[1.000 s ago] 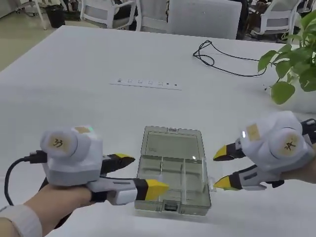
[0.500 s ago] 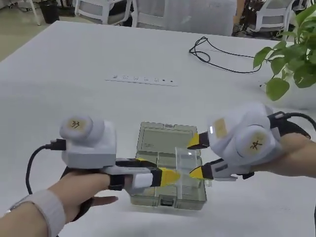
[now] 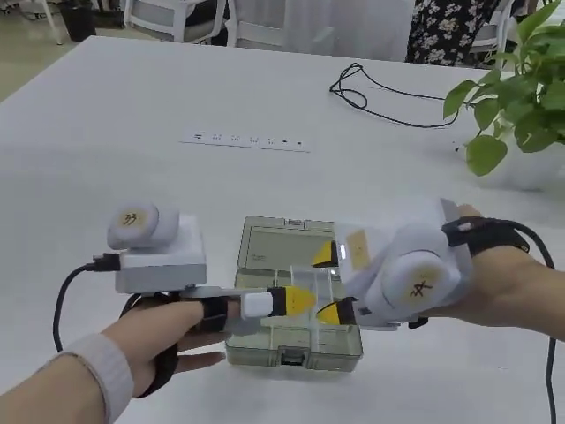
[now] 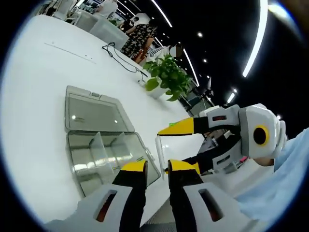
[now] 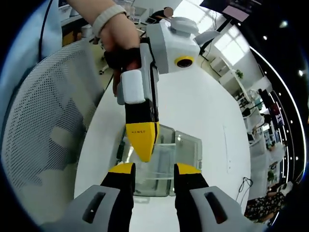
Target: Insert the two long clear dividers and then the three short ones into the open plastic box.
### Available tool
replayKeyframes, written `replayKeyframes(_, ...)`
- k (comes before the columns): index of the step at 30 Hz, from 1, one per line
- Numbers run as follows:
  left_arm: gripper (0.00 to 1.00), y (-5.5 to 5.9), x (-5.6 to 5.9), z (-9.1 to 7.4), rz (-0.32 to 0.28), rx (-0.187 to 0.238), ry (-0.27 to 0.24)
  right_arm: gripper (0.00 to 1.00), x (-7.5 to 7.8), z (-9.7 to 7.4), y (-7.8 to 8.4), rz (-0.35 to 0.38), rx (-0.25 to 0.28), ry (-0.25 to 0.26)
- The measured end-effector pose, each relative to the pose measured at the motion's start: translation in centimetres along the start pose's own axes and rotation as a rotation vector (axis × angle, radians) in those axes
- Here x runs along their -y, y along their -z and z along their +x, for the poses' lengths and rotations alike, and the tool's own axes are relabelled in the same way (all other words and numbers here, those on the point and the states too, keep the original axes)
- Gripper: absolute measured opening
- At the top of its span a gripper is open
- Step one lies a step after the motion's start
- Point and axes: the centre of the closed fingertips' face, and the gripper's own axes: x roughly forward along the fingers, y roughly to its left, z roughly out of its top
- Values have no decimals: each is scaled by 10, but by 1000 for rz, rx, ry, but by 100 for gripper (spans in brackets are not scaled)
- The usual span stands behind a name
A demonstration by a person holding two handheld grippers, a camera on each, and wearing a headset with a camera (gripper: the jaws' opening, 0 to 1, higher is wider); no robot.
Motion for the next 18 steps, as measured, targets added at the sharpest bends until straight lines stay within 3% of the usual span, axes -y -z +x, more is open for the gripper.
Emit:
replayKeyframes(12, 0, 0, 1, 1, -42, 2, 14, 32, 2, 0, 1, -23, -24, 17)
replayKeyframes(18, 0, 2, 3, 2, -71, 4, 33, 32, 0, 0, 1, -30, -27, 11)
